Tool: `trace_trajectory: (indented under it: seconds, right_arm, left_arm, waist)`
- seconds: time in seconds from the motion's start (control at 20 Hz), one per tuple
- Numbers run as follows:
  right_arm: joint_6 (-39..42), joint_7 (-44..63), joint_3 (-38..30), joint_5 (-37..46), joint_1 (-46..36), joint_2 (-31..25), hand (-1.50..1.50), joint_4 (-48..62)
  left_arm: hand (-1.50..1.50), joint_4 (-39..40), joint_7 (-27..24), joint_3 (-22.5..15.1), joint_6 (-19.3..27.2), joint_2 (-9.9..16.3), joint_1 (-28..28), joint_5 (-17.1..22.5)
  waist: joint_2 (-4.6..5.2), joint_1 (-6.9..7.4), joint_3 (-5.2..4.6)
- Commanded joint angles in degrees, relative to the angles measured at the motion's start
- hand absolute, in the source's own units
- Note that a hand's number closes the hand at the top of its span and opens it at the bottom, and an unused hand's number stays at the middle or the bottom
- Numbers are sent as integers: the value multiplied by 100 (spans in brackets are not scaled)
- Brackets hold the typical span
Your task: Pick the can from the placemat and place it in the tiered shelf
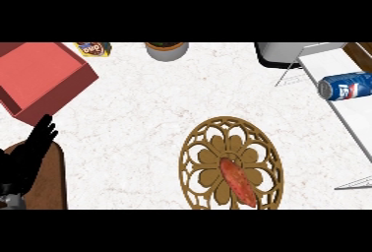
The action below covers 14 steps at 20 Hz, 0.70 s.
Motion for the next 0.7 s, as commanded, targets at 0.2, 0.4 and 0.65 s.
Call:
trace_trajectory:
  seconds: [0.2,0.4,0.65]
  right_arm:
    - [2028,1068,276,314,-260,-87,-150,-2495]
    - [3191,1021,213,637,-465,-318,-150,-3088]
    - [4105,625,86,780,-557,16,-150,-3764]
  left_arm:
    - [0,141,-52,78,59,-21,-30,-44]
    - [0,2,31,80,73,-18,144,-52]
    - [0,-93,120,98,216,-74,285,-106]
  waist:
    - [-60,-130,-13]
    - [-151,-260,-27]
    - [-283,-450,-32]
